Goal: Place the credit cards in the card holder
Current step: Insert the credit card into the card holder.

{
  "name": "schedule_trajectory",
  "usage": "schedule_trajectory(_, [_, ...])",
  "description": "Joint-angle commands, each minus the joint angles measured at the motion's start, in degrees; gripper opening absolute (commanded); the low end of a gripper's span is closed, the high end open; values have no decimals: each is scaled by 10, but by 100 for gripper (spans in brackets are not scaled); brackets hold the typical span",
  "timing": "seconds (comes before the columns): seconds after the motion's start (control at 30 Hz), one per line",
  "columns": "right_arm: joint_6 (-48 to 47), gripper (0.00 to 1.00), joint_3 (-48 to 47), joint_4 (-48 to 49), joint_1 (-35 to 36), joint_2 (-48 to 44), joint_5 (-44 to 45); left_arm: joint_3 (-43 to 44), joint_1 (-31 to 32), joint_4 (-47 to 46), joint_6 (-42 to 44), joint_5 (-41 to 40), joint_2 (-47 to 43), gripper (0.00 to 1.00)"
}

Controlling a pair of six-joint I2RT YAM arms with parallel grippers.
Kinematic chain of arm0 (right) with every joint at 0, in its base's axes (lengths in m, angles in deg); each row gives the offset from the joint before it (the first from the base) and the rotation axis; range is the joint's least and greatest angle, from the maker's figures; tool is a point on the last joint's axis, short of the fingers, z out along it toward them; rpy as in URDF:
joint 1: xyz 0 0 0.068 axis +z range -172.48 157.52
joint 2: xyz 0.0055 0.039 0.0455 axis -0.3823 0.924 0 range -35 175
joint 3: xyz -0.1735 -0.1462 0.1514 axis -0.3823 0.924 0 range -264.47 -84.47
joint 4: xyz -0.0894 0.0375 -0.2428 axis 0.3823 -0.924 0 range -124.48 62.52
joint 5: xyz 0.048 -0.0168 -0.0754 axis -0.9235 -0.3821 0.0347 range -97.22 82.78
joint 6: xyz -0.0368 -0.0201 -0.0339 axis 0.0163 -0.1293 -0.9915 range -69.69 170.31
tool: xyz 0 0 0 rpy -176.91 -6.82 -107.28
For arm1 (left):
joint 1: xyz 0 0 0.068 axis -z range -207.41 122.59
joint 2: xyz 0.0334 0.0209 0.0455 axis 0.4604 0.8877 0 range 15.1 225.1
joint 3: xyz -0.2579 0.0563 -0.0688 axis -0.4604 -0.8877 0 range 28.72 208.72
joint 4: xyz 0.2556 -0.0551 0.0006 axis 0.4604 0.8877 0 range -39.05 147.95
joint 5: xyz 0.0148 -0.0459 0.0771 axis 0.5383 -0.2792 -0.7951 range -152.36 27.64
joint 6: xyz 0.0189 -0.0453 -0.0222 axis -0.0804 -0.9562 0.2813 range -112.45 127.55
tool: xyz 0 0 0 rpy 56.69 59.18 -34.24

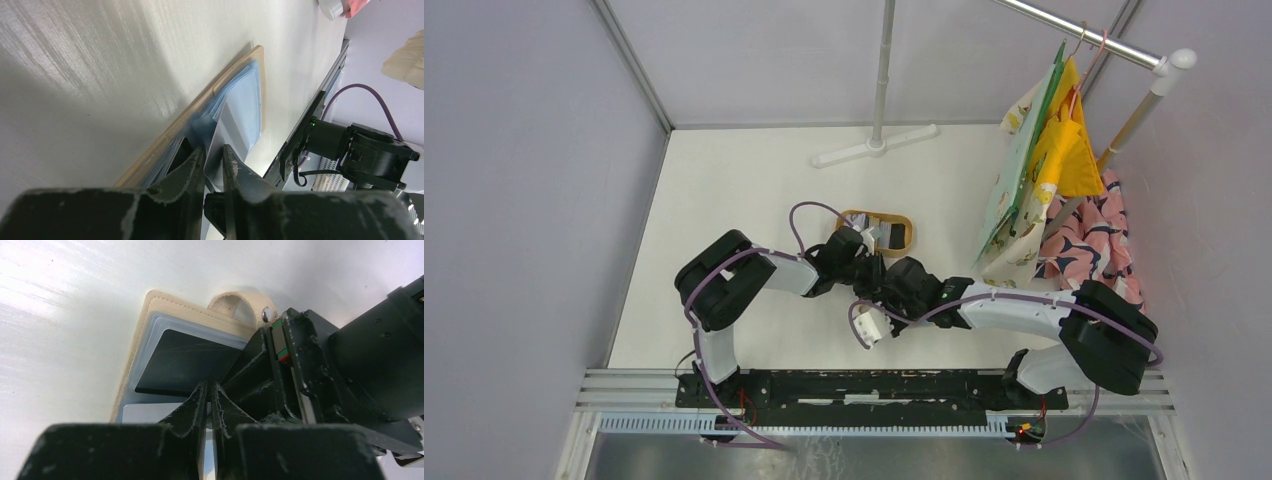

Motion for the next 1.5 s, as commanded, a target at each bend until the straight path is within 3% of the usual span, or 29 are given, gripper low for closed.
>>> schedule_trajectory(0.0, [-8, 12, 11, 4, 2, -2, 34, -4, 3, 44, 48, -29, 15, 28])
schedule_trajectory(0.73, [-26, 12, 39, -26, -61, -48, 27, -19, 0, 47, 52, -40, -11, 42])
schedule_trajectory(0.97, [-32, 14, 43, -60, -94, -98, -70, -27, -1, 50, 52, -52, -49, 44])
schedule_trajectory(1.27, [-48, 29, 40, -120, -197, -181, -276, -49, 0, 50, 62, -85, -131, 46])
schedule_trajectory(1.47, [-13, 50, 68, -99, -258, -238, -357, -84, 0, 39, 86, -114, -208, 47])
